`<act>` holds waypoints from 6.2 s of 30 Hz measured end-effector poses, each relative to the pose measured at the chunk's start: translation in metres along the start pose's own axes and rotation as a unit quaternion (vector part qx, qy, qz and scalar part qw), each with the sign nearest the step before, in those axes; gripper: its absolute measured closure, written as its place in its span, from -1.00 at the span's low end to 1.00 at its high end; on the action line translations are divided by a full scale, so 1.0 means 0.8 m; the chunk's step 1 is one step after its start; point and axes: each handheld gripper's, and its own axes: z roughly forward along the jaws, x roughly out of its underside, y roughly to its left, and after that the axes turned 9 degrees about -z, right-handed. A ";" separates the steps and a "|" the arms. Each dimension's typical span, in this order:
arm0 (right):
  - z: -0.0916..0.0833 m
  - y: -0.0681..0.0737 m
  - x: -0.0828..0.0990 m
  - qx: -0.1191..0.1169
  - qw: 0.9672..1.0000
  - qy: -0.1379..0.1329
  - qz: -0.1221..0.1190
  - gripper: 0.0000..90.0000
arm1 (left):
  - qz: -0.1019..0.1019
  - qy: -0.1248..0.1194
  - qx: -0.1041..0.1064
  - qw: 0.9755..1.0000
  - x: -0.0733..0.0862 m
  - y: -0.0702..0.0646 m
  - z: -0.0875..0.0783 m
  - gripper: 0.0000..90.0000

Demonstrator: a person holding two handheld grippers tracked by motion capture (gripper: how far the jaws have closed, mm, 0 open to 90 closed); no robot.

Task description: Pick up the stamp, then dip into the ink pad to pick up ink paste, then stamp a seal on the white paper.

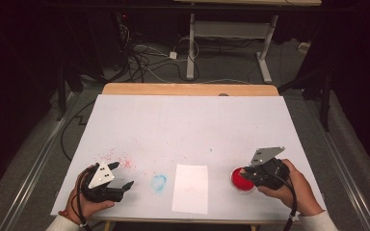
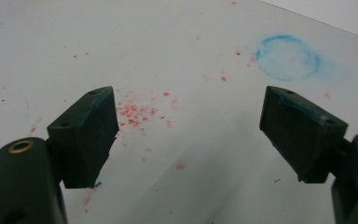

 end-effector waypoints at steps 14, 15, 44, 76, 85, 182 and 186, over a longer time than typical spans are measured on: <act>0.031 -0.005 0.025 -0.025 0.999 0.024 0.022 0.69 | 0.002 0.005 -0.002 1.000 -0.001 -0.002 0.001 -0.58; 0.032 -0.005 0.026 -0.025 0.999 0.022 0.026 0.69 | 0.003 0.006 -0.002 1.000 -0.001 -0.002 0.002 -0.57; 0.034 0.003 0.028 -0.003 1.000 0.019 0.023 0.69 | 0.022 0.007 -0.006 1.000 -0.006 -0.011 0.002 -0.57; -0.010 0.007 0.004 0.040 0.999 -0.026 0.016 0.69 | 0.023 0.012 -0.005 1.000 -0.004 -0.011 0.002 -0.57; 0.025 -0.005 0.020 0.021 0.999 0.013 0.034 0.69 | 0.024 0.014 -0.004 1.000 -0.004 -0.011 0.003 -0.57; -0.020 -0.011 0.012 0.068 0.991 -0.100 0.058 0.69 | 0.031 0.023 0.000 0.999 -0.005 -0.010 0.009 -0.57; -0.022 -0.009 -0.001 0.069 0.991 -0.107 0.049 0.69 | 0.031 0.023 -0.002 0.999 -0.004 -0.010 0.008 -0.57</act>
